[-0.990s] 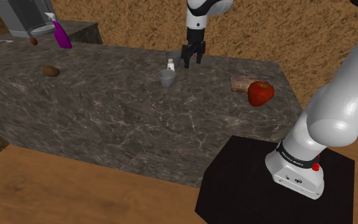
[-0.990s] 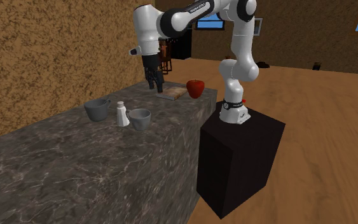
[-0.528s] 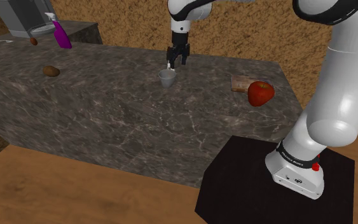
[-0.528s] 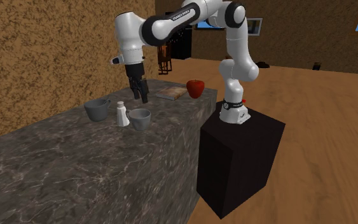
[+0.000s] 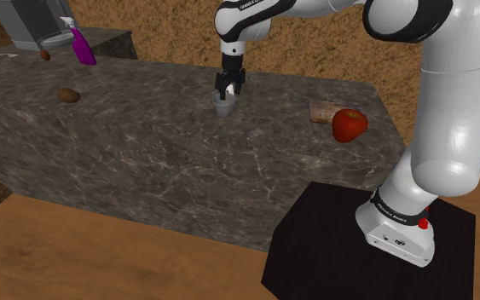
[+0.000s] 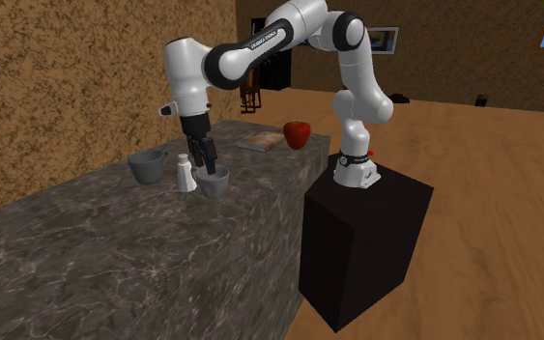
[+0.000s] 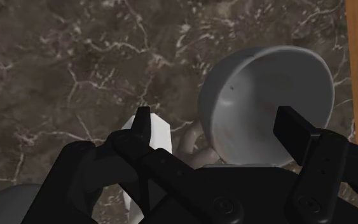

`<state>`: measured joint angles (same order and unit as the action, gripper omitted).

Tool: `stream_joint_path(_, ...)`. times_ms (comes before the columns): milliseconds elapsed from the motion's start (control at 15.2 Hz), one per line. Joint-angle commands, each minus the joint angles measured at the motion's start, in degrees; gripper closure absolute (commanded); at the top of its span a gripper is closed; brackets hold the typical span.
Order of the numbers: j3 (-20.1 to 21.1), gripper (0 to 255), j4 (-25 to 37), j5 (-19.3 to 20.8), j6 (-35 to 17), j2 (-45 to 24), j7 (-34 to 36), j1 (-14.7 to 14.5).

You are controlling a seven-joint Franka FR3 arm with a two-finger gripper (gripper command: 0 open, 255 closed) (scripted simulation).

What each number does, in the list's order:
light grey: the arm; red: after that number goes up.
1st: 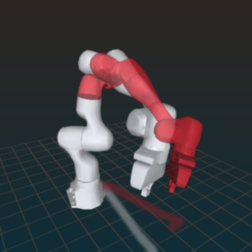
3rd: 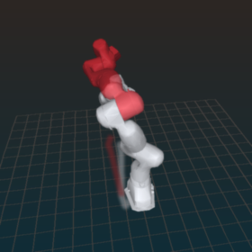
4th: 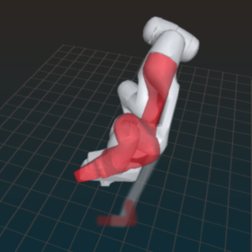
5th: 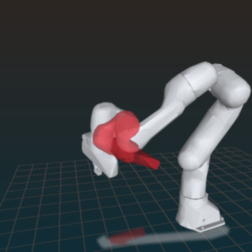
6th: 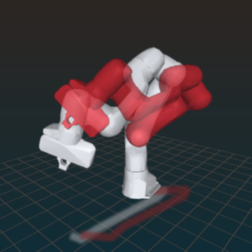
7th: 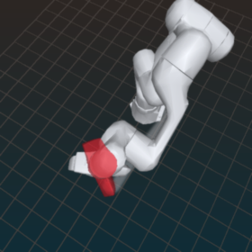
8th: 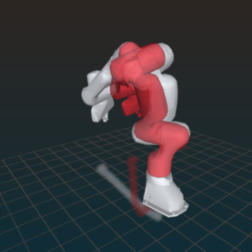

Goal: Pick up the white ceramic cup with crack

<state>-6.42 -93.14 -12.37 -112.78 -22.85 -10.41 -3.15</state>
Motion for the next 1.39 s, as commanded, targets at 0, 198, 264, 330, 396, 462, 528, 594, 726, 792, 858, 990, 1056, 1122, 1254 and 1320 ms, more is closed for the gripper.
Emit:
stream_joint_path(0, 0.07, 0, -0.62, -0.17, -1.28, -0.66, -0.25, 0.00)
stream_joint_path(198, 0.08, 0, -0.85, -0.22, -1.65, -0.81, -0.33, 0.00)
stream_joint_path(264, 0.08, 255, -0.87, -0.23, -1.67, -0.81, -0.35, 0.02)
stream_joint_path(330, 0.08, 255, -0.88, -0.22, -1.67, -0.80, -0.34, 0.01)
stream_joint_path(396, 0.08, 255, -0.87, -0.22, -1.66, -0.80, -0.35, 0.02)
stream_joint_path(462, 0.08, 255, -0.86, -0.22, -1.66, -0.81, -0.35, 0.02)
stream_joint_path(528, 0.08, 255, -0.87, -0.22, -1.67, -0.80, -0.36, 0.02)
stream_joint_path(594, 0.08, 255, -0.88, -0.22, -1.67, -0.80, -0.36, 0.02)
stream_joint_path(726, 0.08, 255, -0.89, -0.22, -1.68, -0.79, -0.36, 0.02)
stream_joint_path(792, 0.08, 255, -0.90, -0.22, -1.68, -0.78, -0.36, 0.02)
stream_joint_path(858, 0.08, 255, -0.84, -0.22, -1.65, -0.81, -0.33, 0.00)
stream_joint_path(990, 0.03, 255, -0.07, -0.06, -0.37, -0.28, -0.07, 0.00)
stream_joint_path(1056, 0.00, 255, 0.37, 0.02, 0.29, -0.05, 0.05, 0.01)
stream_joint_path(1122, -0.02, 255, 0.80, 0.09, 0.94, 0.19, 0.18, 0.01)
stream_joint_path(1254, -0.07, 255, 1.71, 0.24, 2.27, 0.62, 0.42, 0.02)
stream_joint_path(1320, -0.09, 255, 2.19, 0.31, 2.94, 0.82, 0.55, 0.03)
